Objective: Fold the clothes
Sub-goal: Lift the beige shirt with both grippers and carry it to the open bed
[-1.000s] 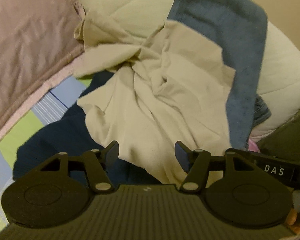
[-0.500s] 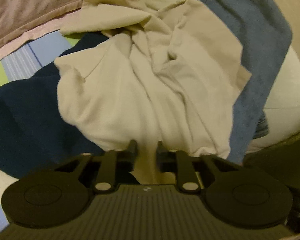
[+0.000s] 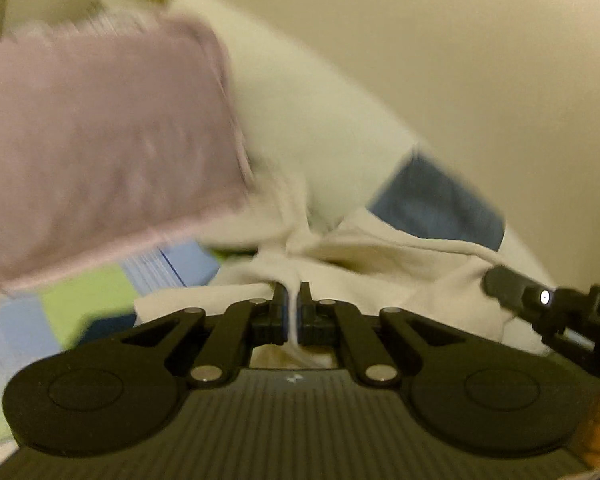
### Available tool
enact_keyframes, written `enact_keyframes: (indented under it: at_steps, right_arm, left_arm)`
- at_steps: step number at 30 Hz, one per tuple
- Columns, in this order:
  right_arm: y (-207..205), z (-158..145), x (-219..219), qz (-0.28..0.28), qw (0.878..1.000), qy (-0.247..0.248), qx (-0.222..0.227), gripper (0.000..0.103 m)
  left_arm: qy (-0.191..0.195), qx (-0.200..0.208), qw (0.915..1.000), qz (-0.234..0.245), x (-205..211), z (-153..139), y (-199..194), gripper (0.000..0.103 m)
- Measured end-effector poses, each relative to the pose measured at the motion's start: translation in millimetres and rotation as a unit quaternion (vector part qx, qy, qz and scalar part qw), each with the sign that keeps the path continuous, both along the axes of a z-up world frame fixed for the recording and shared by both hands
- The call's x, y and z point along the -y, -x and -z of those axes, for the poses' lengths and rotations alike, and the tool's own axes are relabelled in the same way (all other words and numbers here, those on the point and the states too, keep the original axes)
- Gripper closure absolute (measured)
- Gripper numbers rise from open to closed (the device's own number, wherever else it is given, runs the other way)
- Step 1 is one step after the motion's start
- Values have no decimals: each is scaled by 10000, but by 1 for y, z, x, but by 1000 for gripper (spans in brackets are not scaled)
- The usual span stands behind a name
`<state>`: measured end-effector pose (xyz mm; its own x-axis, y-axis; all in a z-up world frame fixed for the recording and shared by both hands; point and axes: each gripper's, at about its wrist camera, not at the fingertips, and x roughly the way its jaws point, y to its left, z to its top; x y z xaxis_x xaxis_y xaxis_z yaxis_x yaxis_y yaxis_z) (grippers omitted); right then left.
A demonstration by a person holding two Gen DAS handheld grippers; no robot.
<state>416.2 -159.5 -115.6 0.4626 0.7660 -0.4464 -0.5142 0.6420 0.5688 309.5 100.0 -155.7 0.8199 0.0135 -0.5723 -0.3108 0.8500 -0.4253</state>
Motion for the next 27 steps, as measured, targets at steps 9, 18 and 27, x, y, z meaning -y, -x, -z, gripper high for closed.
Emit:
enact_keyframes:
  at_steps: [9,18,27]
  right_arm:
    - [122,-129,-88,-1502,9694,-1503,1228,99]
    - [296,-199,-154,-2781,9147,-2389,1702,98]
    - [441,-90,-236,-3870,9119,1161,722,34]
  left_arm:
    - [-1099,1542,9723,-1372,-53,-167,215,102]
    - [-2259,2253,9147,-2480,-67,-268,428,101]
    - [-761,-1272,9255,-3484,-84,-128,558,80]
